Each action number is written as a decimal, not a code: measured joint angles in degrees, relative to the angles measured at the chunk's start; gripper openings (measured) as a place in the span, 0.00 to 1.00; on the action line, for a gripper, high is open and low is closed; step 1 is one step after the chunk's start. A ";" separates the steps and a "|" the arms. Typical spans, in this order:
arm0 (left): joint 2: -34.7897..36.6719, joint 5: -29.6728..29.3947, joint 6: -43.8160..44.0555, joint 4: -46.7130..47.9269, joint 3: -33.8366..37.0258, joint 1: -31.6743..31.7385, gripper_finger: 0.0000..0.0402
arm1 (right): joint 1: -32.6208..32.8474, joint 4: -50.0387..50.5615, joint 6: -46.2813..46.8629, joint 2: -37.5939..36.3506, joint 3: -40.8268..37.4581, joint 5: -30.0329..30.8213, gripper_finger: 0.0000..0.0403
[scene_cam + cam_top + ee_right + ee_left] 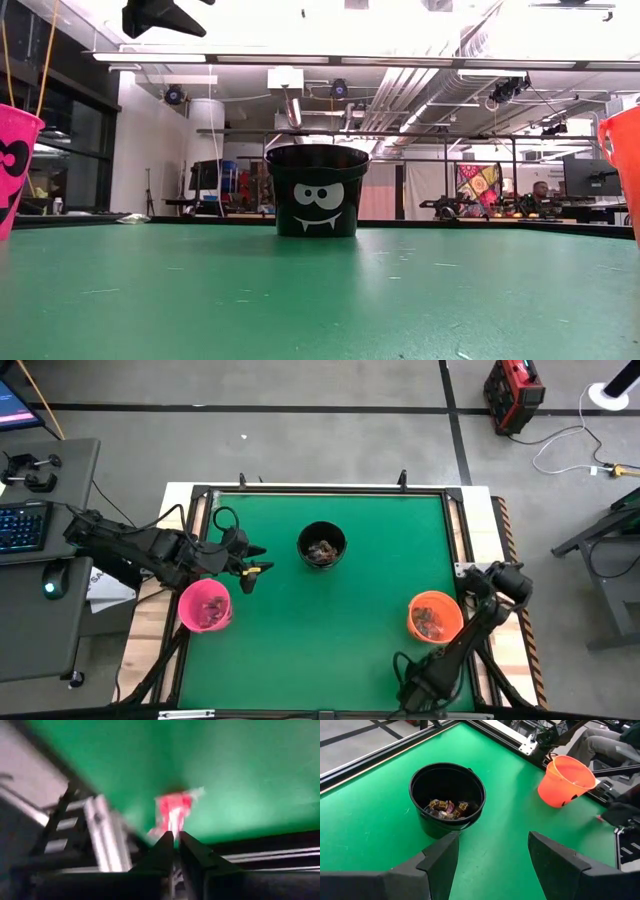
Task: Sort candy by brand, put in halloween buckets
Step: Put the red gummy into the orange bin, then put the green gummy into the orange bucket
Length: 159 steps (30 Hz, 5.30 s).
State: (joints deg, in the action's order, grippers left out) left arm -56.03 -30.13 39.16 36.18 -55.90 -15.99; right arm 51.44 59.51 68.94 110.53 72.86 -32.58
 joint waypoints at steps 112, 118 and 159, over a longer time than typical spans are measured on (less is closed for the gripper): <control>3.08 2.51 -17.82 -21.62 -1.49 11.72 0.57 | -25.41 18.89 1.24 -35.45 -6.14 28.97 0.00; 2.33 3.53 -19.26 -21.39 -1.46 19.28 0.57 | -21.51 18.12 16.63 -44.55 -13.89 30.85 0.00; -44.54 12.90 -16.73 12.02 -19.26 74.77 0.57 | -41.99 3.23 -1.95 -47.25 -5.21 57.20 0.65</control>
State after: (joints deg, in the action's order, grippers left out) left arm -100.57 -17.23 22.43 48.20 -75.16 58.78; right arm 9.45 62.74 66.99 63.28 67.66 24.62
